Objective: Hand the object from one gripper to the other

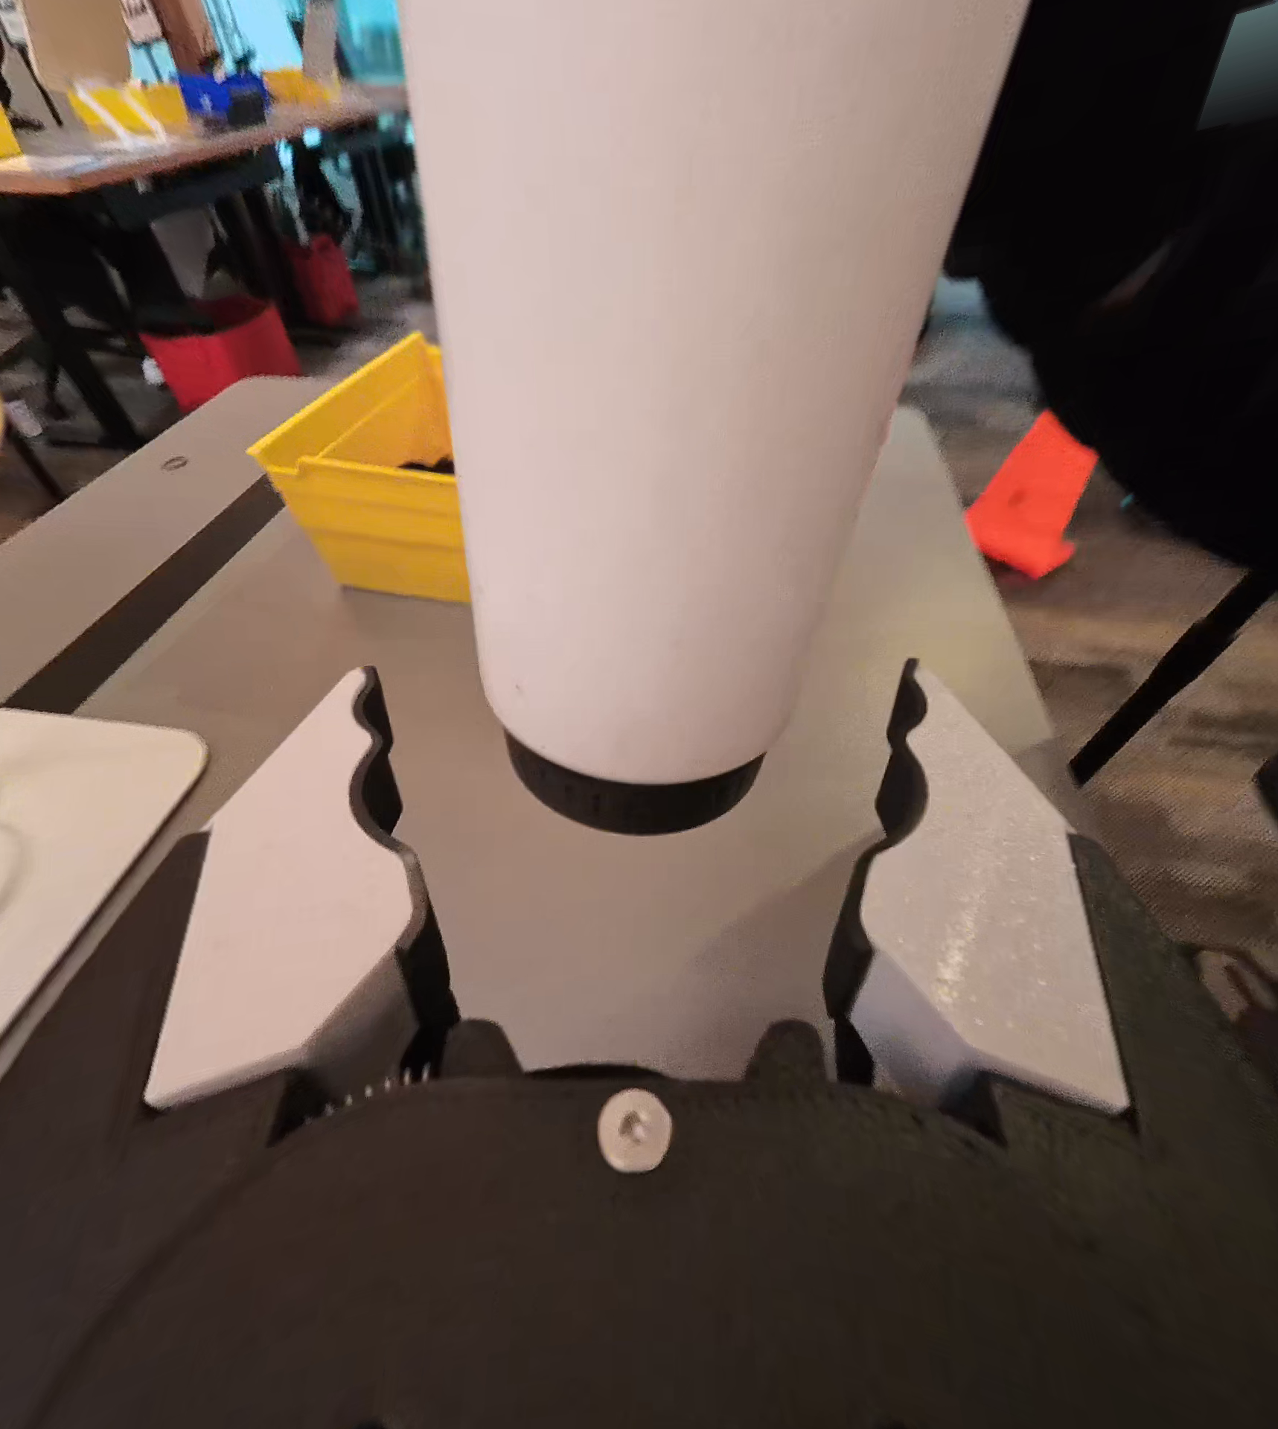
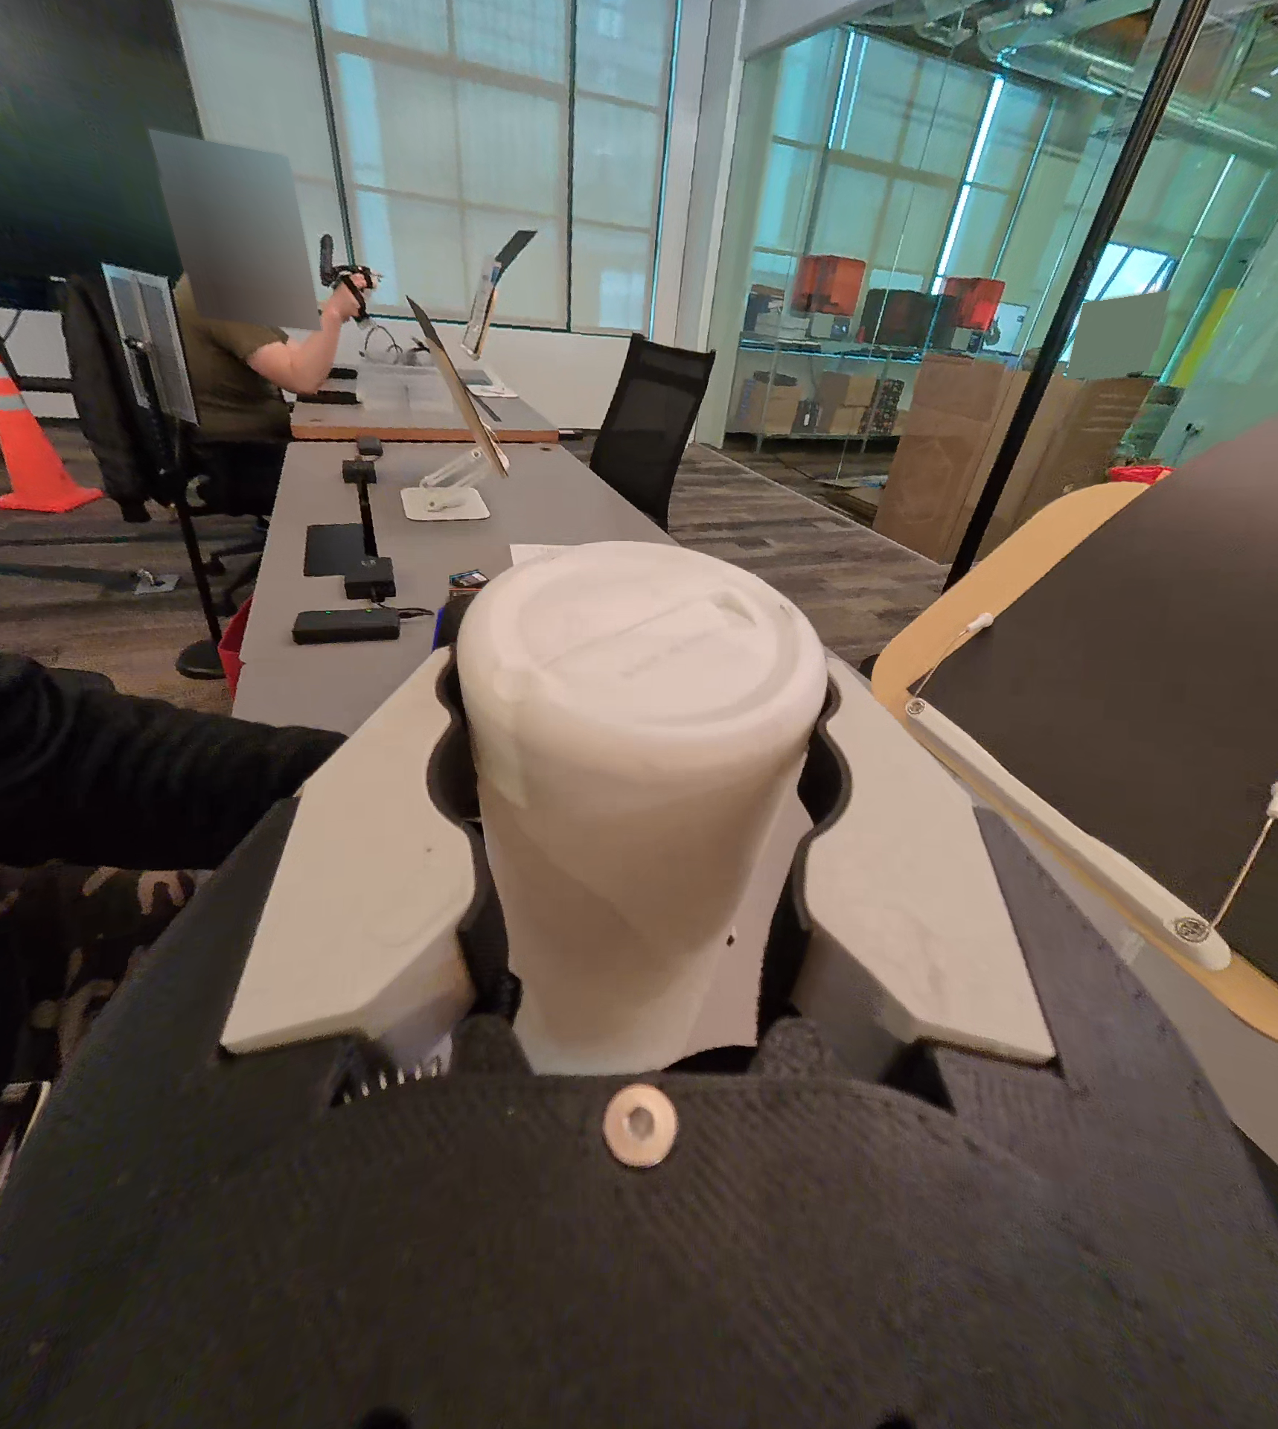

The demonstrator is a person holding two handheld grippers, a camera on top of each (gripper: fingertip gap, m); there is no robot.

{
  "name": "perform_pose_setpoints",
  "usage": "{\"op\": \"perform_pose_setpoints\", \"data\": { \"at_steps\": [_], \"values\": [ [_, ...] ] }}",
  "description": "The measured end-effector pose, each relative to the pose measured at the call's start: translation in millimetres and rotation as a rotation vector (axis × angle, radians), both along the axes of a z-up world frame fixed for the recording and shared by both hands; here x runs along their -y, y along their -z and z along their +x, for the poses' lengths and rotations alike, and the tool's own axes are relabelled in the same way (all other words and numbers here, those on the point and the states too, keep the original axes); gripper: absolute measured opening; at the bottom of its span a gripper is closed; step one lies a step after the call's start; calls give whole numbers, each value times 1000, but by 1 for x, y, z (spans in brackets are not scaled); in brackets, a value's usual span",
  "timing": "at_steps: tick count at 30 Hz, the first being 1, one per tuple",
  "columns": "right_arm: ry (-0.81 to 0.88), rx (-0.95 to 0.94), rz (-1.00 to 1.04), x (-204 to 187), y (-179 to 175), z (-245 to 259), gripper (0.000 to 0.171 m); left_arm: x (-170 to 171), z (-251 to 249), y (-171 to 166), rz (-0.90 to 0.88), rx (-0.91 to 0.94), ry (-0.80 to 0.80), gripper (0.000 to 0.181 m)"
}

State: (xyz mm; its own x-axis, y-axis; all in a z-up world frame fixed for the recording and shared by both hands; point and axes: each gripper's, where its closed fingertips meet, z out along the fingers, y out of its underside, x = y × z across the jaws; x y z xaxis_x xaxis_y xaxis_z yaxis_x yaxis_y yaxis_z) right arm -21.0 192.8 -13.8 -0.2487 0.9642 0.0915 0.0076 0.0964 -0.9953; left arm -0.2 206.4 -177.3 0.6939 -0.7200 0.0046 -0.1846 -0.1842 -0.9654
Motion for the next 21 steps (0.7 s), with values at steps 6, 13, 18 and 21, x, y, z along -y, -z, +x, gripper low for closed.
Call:
{"op": "perform_pose_setpoints", "data": {
  "at_steps": [6,13,18,21],
  "values": [
    [-21,-6,-20,5,-2,-2,85,3,20,-13,27,131,89,99],
    [-57,-16,-3,12,-2,-3,88,2,21,-14,65,120,99,86],
    [-66,150,206,12,8,9,122,-4,0,-13,122,-46,33,85],
    [-72,286,385,9,13,20,129,-7,-5,-14,134,-108,31,85]
  ]
}}
